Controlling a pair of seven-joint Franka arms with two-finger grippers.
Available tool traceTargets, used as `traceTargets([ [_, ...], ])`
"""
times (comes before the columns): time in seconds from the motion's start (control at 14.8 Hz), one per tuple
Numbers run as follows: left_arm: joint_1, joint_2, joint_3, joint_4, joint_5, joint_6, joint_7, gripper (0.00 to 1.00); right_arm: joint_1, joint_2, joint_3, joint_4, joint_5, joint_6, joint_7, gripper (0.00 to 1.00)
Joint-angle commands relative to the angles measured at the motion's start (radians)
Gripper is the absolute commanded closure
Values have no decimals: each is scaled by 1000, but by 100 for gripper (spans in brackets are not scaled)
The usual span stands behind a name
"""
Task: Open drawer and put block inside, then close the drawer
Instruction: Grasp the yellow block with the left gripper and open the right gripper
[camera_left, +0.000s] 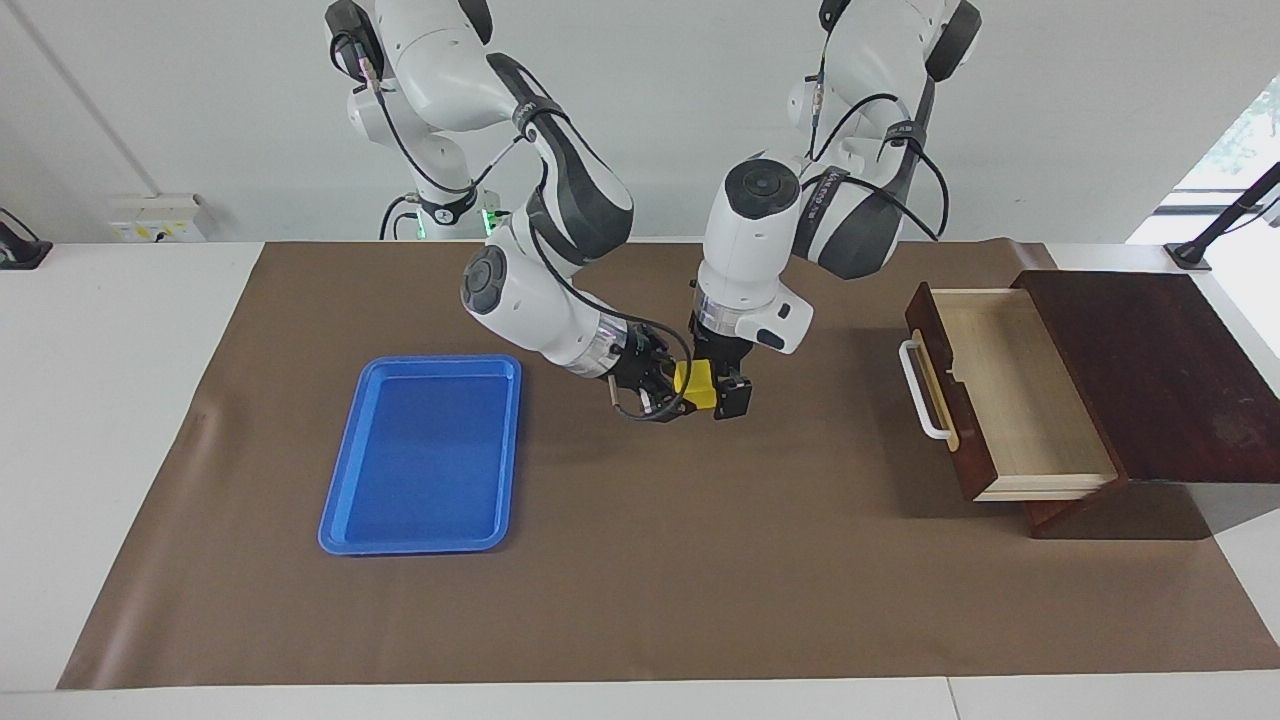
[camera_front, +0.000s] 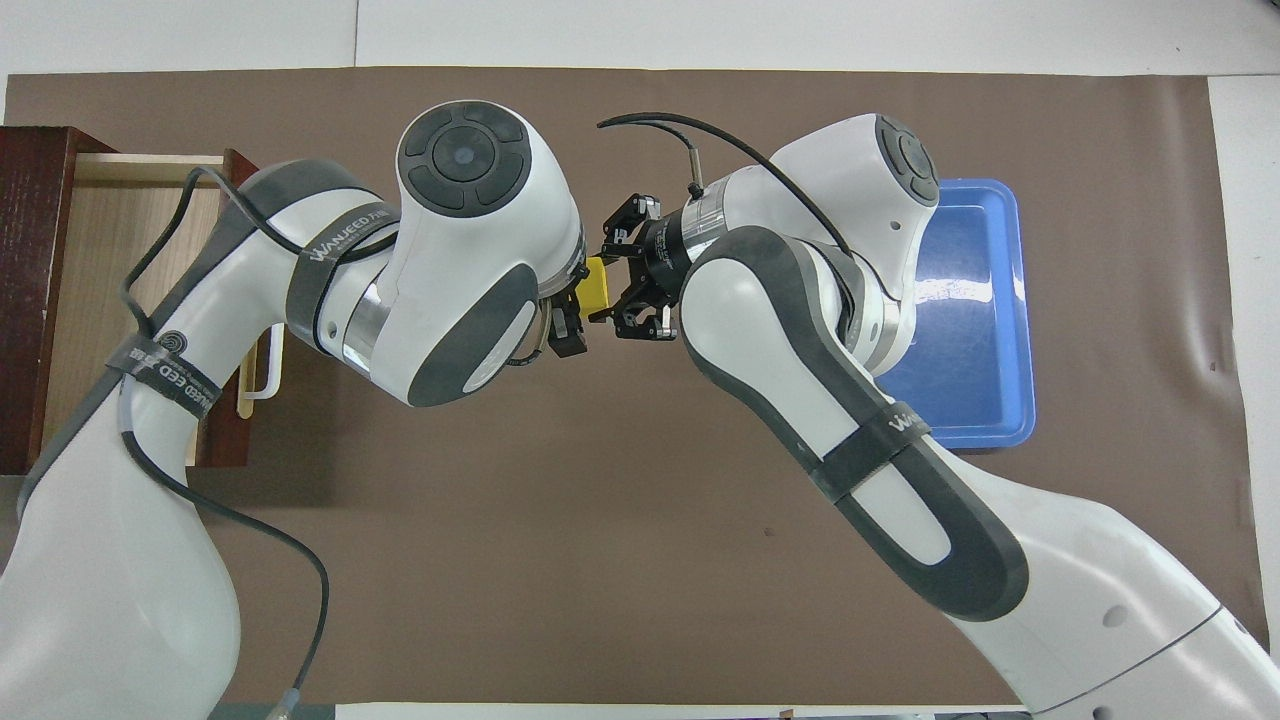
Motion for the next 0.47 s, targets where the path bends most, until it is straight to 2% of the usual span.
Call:
traceTargets([
  [0.0,-24,11,3,31,21,-21,-29,0,6,14,3,19,14,17,16,100],
  [0.14,-27,10,0,30,34,-23,-33,0,6,14,3,18,14,17,16,100],
  [0.2,-26,10,-9,30,36,-24,-33,5,6,14,3,18,14,17,17,100],
  [0.27,-26,8,-12,30,38,-26,-33,15,6,14,3,18,14,17,19,100],
  [0.34,-26,8,-12,30,36,-29,-33,33,6,14,3,18,14,17,19,100],
  [0.41,-26,8,-12,30,36,-37,-33,55,6,14,3,16,14,17,19,100],
])
